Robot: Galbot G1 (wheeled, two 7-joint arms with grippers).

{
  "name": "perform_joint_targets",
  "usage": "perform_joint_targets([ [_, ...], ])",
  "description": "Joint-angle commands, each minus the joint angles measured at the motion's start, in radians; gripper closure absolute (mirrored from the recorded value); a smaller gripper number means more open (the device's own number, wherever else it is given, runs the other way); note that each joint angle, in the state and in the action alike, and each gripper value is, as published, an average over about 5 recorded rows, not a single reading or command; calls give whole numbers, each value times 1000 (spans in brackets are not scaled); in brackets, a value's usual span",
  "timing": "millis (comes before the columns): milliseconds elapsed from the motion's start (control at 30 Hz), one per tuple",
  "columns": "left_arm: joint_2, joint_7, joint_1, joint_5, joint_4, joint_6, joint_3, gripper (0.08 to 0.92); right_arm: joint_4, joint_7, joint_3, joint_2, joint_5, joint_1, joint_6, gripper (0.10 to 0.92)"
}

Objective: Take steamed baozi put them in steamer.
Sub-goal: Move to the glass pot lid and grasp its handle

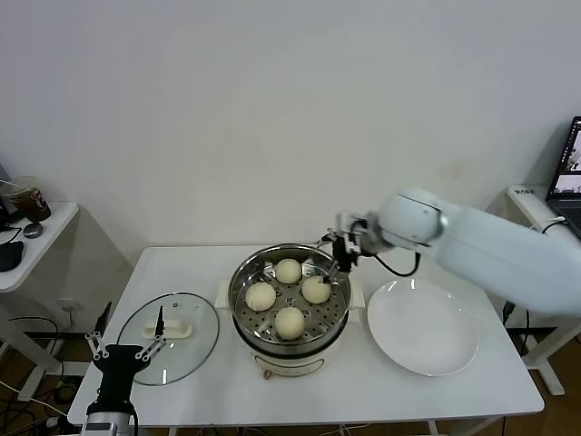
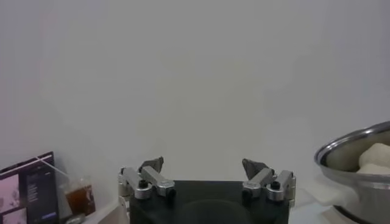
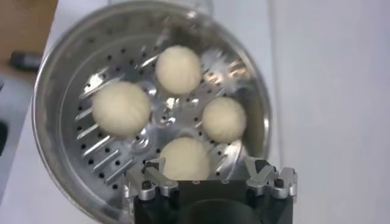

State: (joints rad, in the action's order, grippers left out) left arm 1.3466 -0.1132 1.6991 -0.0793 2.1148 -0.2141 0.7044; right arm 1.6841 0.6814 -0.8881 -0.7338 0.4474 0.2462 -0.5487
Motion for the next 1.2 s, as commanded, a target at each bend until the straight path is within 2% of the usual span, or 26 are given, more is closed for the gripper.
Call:
perform_joint_targets([
  [33,2,16,2,5,-1,-15,-7,177,187,-404,883,229,-27,-1073,360,203],
  [133,12,21,4,5,-4,-26,-14,177,186,-417,1106,104,-141,-1321,487,203],
  [333,28,21,13,6,-4,-63,-37,177,136,-386,1409,-295,-387,-1605,807,203],
  [467,34,17,19,-3,3,-82,-47,177,110,-365,1566,-543,-474,-1678,991,203],
  [600,32,-16,21,-56,-6,-68,-56,177,129,-361,1665,-681,-497,-1731,1093,203],
  [733,8,-72,12,-141,-41,-20,-40,177,165,-421,1736,-725,-456,-1803,1099,203],
  [900,-37,-99,-7,-365,-132,-12,48,177,181,-503,1839,-741,-379,-1890,1026,203],
  [1033,-89,-96,-20,-662,-220,7,104,177,160,-533,1896,-751,-358,-1920,953,203],
  [1200,-188,-55,-54,-1099,-338,9,80,177,161,-531,1892,-768,-378,-1952,894,203],
])
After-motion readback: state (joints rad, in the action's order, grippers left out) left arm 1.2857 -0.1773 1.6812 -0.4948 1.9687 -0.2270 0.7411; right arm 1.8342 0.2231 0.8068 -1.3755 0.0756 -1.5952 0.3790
